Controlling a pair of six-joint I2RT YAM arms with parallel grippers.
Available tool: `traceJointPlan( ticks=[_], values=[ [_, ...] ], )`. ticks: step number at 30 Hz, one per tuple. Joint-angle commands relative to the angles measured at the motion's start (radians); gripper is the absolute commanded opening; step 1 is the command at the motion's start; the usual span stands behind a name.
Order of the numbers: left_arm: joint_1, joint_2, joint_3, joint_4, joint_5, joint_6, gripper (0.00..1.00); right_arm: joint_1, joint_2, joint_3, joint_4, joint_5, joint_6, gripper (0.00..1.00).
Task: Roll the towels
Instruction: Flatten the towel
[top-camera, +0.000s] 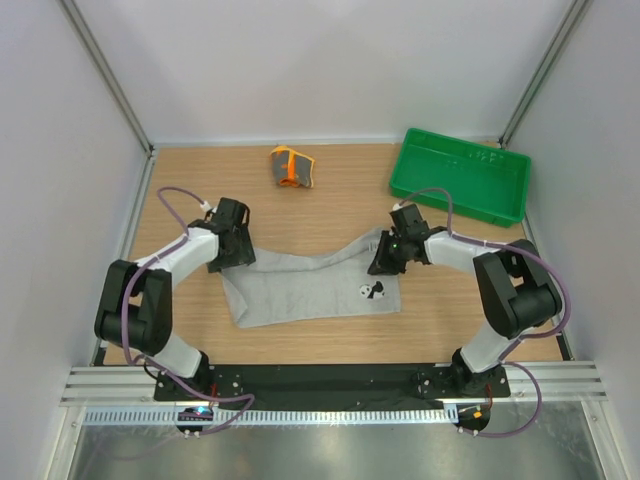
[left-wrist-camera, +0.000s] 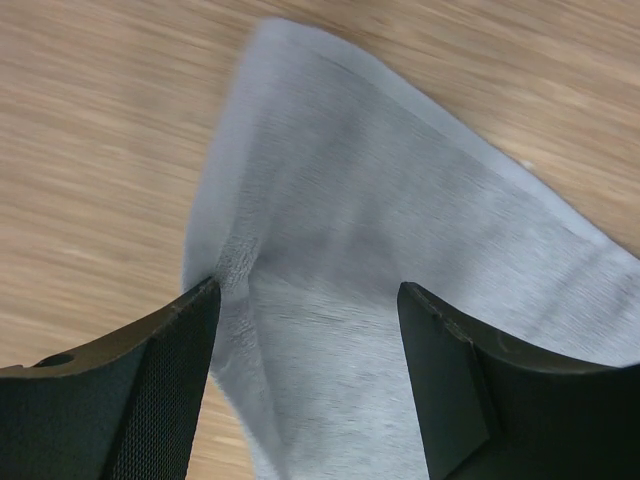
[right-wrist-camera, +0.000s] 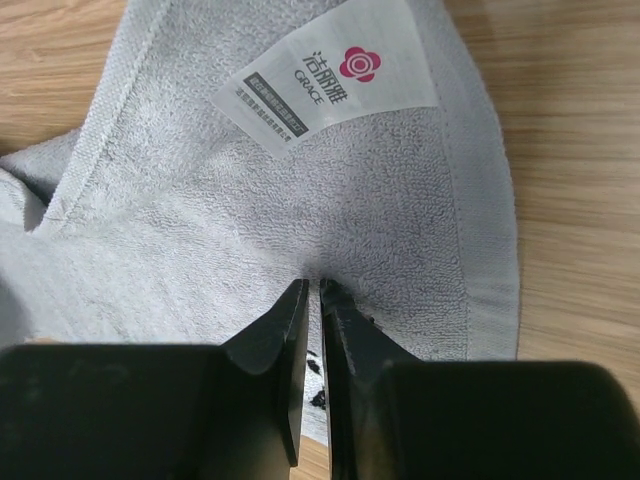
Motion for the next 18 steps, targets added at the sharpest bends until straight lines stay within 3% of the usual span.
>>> traceJointPlan(
  ticks=[1, 5, 12, 14, 18],
  values=[
    [0.043, -0.021, 0.054, -0.068, -0.129, 0.015, 0.73, -0.039, 0.013, -0.080, -0.133, 0.107, -0.025, 0.19],
    [0.091, -0.039, 0.074, -0.096, -0.176, 0.008, 0.74, -0.079, -0.036, -0.103, -0.163, 0.140, -0.028, 0.23],
    [0.085, -0.128, 0.103, -0.105, -0.076, 0.018, 0.74, -0.091, -0.105, -0.032, -0.255, 0.123, -0.062, 0.30],
    [0.015, -0.160, 0.103, -0.111, -0.105, 0.028, 0.74, -0.070, -0.133, 0.000, -0.287, 0.097, -0.077, 0.35],
    [-0.169, -0.231, 0.083, -0.130, -0.163, 0.007, 0.72, -0.025, -0.174, 0.112, -0.390, 0.094, -0.111, 0.36]
  ],
)
